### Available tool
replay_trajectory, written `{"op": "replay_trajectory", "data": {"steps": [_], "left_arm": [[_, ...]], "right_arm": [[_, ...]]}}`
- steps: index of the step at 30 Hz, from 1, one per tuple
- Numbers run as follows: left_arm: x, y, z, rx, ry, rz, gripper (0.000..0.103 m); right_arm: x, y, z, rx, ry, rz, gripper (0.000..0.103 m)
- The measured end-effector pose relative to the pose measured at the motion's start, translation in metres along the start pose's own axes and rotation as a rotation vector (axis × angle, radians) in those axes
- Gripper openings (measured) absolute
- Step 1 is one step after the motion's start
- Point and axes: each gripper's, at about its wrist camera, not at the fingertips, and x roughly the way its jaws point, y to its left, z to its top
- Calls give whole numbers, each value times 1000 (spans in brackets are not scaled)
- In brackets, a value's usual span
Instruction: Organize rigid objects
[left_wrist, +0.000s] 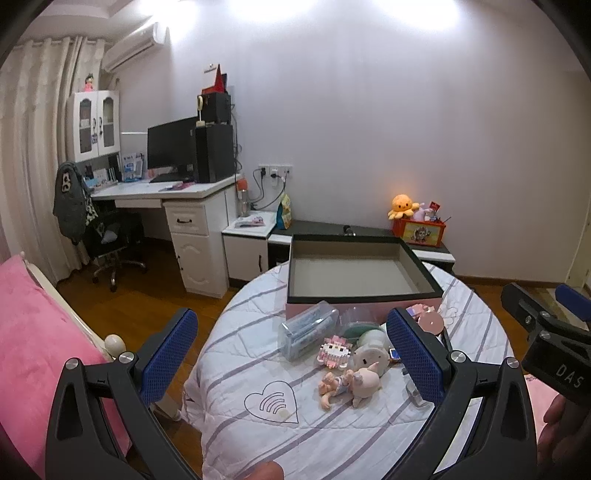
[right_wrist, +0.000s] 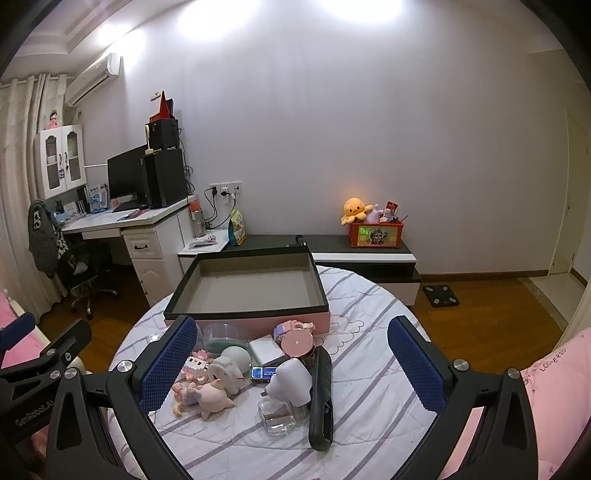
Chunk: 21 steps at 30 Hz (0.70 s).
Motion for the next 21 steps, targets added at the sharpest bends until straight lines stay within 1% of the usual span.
{"op": "replay_trajectory", "data": {"steps": [2, 4, 21], "left_arm": [[-2, 0, 2, -2, -5, -1, 103], [-3, 0, -4, -3, -13, 0, 103], [-9, -1, -5, -2, -16, -3, 103]], "right_arm": [[-4, 0, 0, -1, -10, 0, 103], [-7, 1, 0, -4, -15, -4, 103], [-12, -2, 0, 4, -5, -5, 103]]}}
